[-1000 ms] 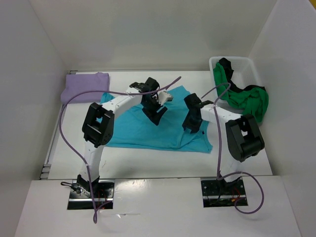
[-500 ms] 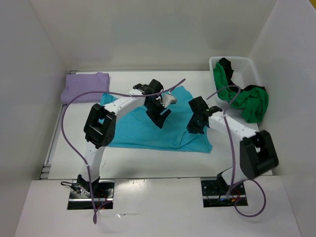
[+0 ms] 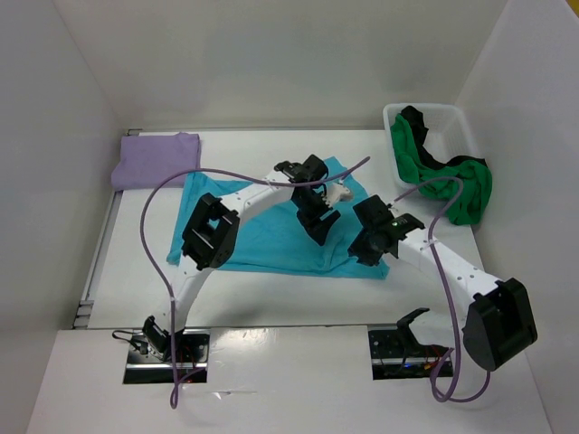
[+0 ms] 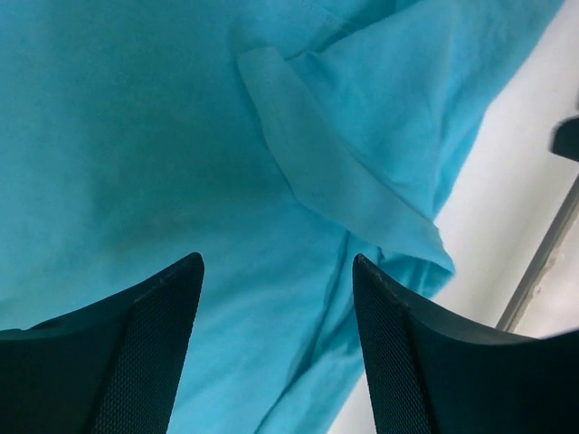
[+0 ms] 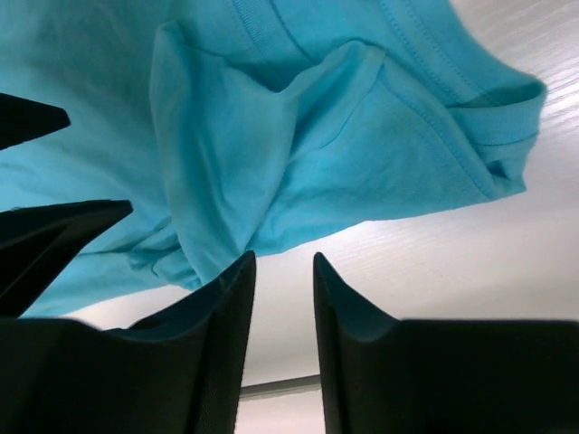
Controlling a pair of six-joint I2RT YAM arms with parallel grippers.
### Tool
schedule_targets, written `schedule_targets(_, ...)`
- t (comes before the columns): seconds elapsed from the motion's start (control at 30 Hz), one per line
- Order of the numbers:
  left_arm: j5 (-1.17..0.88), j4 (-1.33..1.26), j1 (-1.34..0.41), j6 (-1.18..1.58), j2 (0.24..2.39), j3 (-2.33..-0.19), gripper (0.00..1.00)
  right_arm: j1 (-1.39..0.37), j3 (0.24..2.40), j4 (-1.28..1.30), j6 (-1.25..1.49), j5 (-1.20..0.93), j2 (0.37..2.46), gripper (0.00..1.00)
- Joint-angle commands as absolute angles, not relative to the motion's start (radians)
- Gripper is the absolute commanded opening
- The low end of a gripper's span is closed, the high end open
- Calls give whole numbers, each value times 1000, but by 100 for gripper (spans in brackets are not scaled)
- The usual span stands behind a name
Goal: Fold and stack the t-shirts
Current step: Fold the flattened tshirt in 1/3 of the way
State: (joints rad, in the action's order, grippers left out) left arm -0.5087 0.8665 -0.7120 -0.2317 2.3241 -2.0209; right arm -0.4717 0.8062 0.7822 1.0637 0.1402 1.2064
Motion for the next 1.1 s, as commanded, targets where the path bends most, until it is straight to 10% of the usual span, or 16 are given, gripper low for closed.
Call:
schedule_targets(0.0,-552,876,-739,-216,2373,-2060,74,-477,847,836,1101,209,1183,38)
schedule_targets(0.73,-611,876,-813,-196,2381,-2048,66,-258,884,580,914,196,1479,46)
schedule_targets(1.07,-637,876,-813,-196,2375,-2039,1,-258,838,580,905,131,1444,42)
